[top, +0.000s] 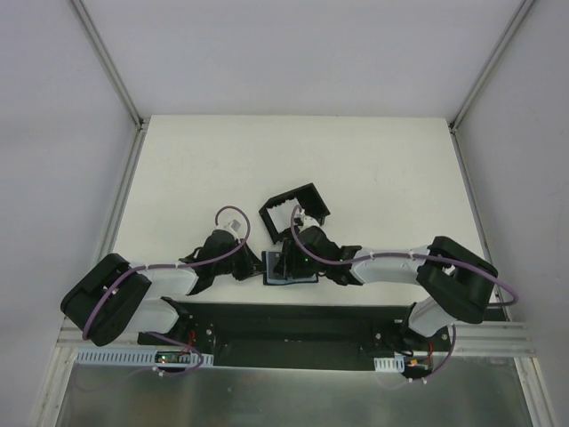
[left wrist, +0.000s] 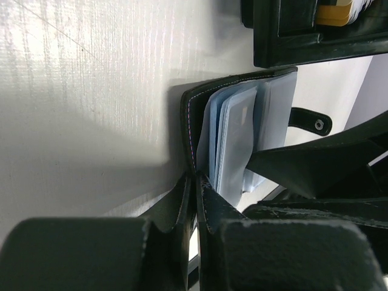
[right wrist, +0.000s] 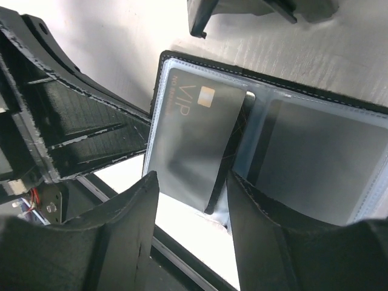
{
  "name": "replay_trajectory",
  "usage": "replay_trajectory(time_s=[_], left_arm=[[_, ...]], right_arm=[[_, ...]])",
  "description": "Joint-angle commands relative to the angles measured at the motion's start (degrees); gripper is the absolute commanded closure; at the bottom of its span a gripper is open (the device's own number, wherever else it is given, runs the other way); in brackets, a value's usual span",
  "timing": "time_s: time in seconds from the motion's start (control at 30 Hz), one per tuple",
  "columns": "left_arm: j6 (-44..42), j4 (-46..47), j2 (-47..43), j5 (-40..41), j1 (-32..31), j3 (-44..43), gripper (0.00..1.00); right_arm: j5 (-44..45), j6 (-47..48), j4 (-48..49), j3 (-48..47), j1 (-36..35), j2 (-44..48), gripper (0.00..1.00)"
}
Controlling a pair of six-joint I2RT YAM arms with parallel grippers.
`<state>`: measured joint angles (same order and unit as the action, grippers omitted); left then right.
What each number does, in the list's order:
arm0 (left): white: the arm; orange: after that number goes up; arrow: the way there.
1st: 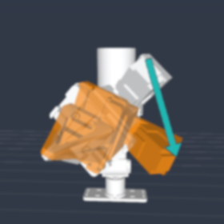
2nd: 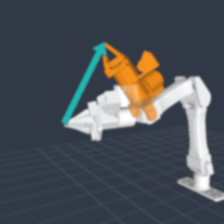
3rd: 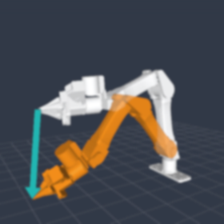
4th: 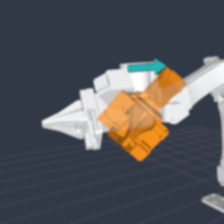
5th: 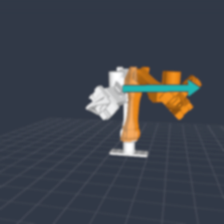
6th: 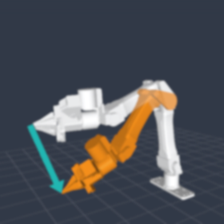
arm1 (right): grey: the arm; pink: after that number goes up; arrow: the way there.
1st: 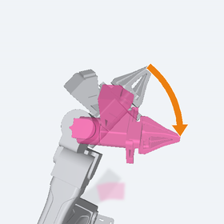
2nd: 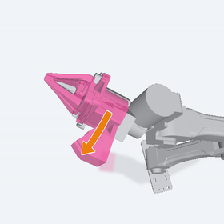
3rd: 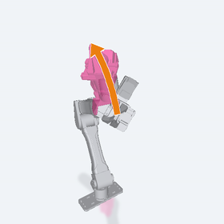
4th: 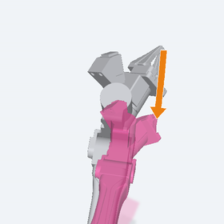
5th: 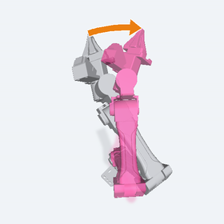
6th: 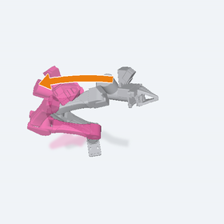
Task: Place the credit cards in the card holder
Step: Insert the credit card into the card holder, then close the card holder at the center of the board.
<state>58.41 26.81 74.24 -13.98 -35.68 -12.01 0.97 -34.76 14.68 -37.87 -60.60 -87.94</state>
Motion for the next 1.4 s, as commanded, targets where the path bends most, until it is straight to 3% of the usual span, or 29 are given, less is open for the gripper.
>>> replay_trajectory(time_s=[0.0, 0.27, 0.5, 0.73, 1.37], left_arm=[[-5.1, -13.4, 2.3, 4.8, -0.6, 2.6, 1.0], [-5.9, -15.8, -0.3, 5.1, -0.6, 2.4, 1.0], [-8.8, -21.7, -5.8, 5.1, -0.6, -0.3, 1.0], [-9.8, -25.7, -10.2, 4.1, -0.6, -3.2, 1.0], [-10.7, -30.8, -14.4, 3.5, -0.6, -6.4, 1.0]], right_arm=[[-4.6, 1.0, 2.2, -3.4, -0.3, -1.9, 0.49], [3.7, 4.5, -4.9, -0.7, 0.7, 7.9, 0.41], [14.7, 7.7, -22.7, -1.4, 0.6, 17.4, 0.38], [17.1, 8.0, -33.6, -3.7, 0.4, 17.0, 0.37], [14.1, 8.0, -28.6, -7.4, -1.7, 7.4, 0.37]])
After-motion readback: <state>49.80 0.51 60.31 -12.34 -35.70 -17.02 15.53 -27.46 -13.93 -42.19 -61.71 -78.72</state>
